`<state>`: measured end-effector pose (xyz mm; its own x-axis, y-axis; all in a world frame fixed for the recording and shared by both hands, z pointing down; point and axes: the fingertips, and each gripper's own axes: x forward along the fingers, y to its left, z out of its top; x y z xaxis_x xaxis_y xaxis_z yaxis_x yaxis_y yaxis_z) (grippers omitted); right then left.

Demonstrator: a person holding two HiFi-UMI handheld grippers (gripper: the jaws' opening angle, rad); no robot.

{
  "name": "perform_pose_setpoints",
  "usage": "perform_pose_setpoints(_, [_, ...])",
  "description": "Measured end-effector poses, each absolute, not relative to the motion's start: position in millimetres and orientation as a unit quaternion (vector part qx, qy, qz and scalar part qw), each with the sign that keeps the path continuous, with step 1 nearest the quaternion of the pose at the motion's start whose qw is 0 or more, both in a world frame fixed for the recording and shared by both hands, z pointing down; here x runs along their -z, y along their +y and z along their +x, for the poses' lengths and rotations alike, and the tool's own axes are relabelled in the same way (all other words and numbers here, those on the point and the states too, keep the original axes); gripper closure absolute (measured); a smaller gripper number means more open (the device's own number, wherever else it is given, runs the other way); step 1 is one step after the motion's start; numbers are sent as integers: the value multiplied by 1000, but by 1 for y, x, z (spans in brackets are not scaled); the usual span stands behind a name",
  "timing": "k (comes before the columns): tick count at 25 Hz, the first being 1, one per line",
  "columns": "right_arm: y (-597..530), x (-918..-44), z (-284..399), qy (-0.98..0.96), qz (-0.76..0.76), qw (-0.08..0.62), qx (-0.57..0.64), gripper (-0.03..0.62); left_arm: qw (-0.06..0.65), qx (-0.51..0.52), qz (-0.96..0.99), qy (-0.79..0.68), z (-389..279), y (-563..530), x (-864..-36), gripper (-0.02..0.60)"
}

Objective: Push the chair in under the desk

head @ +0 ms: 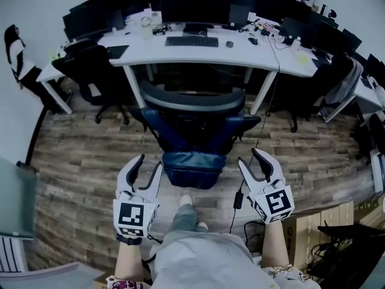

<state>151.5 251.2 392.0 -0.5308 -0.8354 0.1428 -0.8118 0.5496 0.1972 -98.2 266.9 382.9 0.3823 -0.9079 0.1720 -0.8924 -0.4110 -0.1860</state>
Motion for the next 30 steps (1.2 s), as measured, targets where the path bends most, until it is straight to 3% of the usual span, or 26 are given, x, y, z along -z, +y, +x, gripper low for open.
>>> perform_pose_setpoints(30, [125,-433,186,-876,428,209,75,257,79,228,-874,422,-147,98,-431,200])
